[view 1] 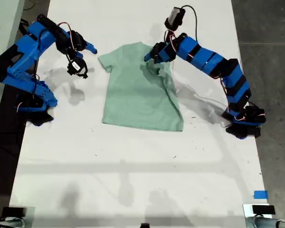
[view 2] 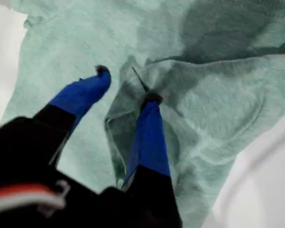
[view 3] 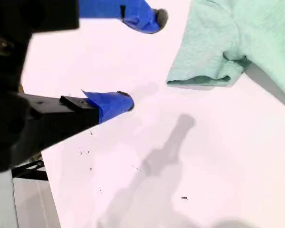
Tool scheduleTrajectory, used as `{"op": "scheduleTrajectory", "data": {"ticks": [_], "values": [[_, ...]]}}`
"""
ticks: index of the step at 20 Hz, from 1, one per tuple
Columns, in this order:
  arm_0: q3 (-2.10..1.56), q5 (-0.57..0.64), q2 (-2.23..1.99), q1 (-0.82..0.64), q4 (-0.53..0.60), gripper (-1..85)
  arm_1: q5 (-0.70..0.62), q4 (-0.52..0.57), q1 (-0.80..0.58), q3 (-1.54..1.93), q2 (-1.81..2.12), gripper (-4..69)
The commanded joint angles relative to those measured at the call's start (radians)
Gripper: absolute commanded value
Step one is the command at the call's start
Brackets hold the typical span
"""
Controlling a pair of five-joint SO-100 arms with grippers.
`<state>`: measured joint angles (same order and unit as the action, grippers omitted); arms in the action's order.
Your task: Fold t-shirt
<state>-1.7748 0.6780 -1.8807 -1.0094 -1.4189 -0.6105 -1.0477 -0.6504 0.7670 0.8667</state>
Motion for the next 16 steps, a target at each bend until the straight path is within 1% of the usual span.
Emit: {"op": "scheduleTrajectory", "data": {"ticks": [1, 5, 8, 9, 10, 12, 16], "values": [[0.023, -0.006, -0.008, 0.017, -0.008, 28.3, -0.052, -0.034, -0.014, -0.092, 0.187, 24.6], [0.026, -0.012, 0.011, 0.028, 0.008, 28.5, -0.129, -0.199, -0.097, -0.091, 0.422, 21.1], [0.029, -0.02, 0.048, 0.043, 0.029, 29.1, -0.152, -0.374, -0.149, -0.064, 0.548, 19.3], [0.04, -0.023, 0.077, 0.051, 0.038, 29.4, -0.156, -0.414, -0.156, -0.028, 0.578, 18.6], [0.055, -0.026, 0.117, 0.055, 0.052, 29.6, -0.16, -0.434, -0.158, 0.025, 0.612, 18.3], [0.121, -0.026, 0.225, 0.06, 0.072, 29.9, -0.161, -0.437, -0.143, 0.132, 0.676, 15.3], [0.322, -0.026, 0.506, 0.046, 0.084, 30.0, -0.153, -0.44, -0.087, 0.264, 0.761, 16.5]]}}
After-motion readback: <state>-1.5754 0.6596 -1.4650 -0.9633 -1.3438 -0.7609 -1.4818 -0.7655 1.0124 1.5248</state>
